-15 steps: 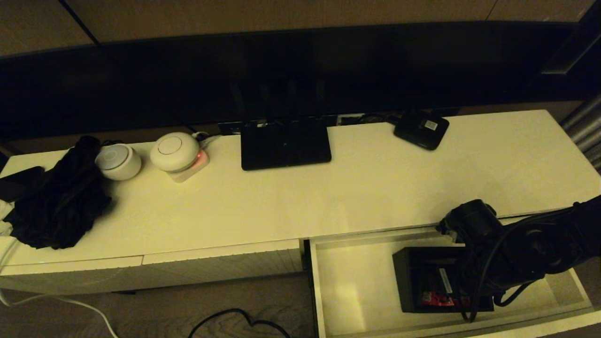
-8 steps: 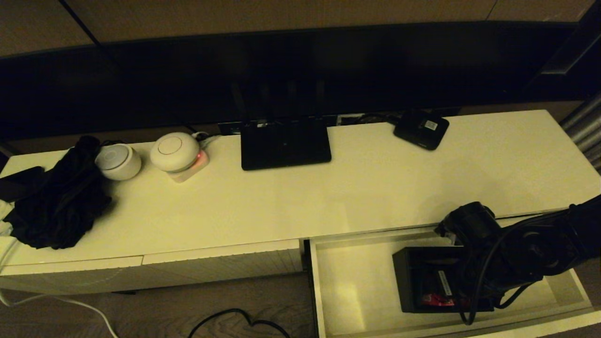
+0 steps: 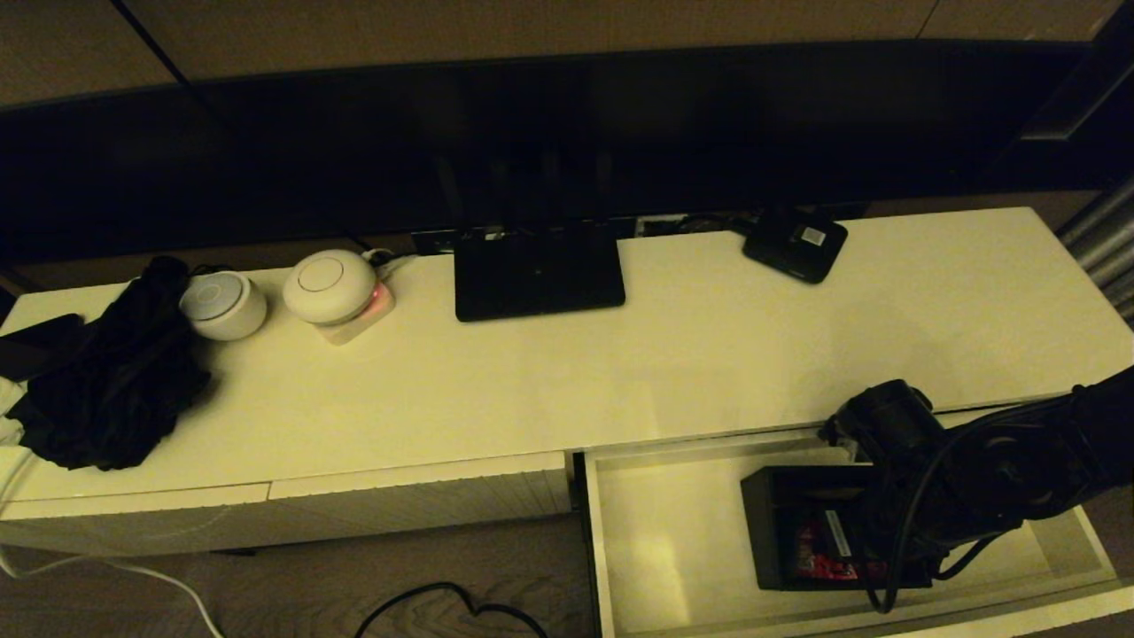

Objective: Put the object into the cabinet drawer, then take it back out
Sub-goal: Take the storage box out of the drawer and put it on the table

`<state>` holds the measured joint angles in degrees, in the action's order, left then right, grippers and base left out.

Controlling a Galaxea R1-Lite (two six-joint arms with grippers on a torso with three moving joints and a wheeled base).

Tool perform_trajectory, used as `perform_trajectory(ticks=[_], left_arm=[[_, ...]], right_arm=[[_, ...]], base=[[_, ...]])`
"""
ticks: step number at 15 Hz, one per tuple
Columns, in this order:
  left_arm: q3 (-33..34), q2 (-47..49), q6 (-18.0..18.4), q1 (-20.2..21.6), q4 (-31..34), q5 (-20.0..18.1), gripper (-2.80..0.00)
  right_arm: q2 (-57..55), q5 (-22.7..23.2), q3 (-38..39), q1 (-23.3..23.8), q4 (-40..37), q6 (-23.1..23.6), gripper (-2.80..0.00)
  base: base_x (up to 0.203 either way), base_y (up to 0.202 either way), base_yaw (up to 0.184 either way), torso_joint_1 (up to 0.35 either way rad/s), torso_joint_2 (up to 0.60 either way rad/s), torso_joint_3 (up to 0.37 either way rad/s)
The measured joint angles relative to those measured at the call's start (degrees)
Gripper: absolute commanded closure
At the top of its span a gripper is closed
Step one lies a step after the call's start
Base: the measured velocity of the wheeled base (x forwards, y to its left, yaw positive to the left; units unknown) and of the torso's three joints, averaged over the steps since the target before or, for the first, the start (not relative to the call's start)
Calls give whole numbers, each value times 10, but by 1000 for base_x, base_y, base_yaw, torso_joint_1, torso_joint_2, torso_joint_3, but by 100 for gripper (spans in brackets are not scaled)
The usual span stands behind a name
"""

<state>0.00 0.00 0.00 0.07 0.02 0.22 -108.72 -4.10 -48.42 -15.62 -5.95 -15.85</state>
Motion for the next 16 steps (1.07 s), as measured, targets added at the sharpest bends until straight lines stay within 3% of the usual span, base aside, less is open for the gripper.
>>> perform_trajectory(ticks=[16], left_arm=[[0, 0, 0, 0, 0, 0, 0]], right_arm=[[50, 0, 24, -1, 20, 16, 0]], base=[[0, 0, 0, 0, 0, 0]])
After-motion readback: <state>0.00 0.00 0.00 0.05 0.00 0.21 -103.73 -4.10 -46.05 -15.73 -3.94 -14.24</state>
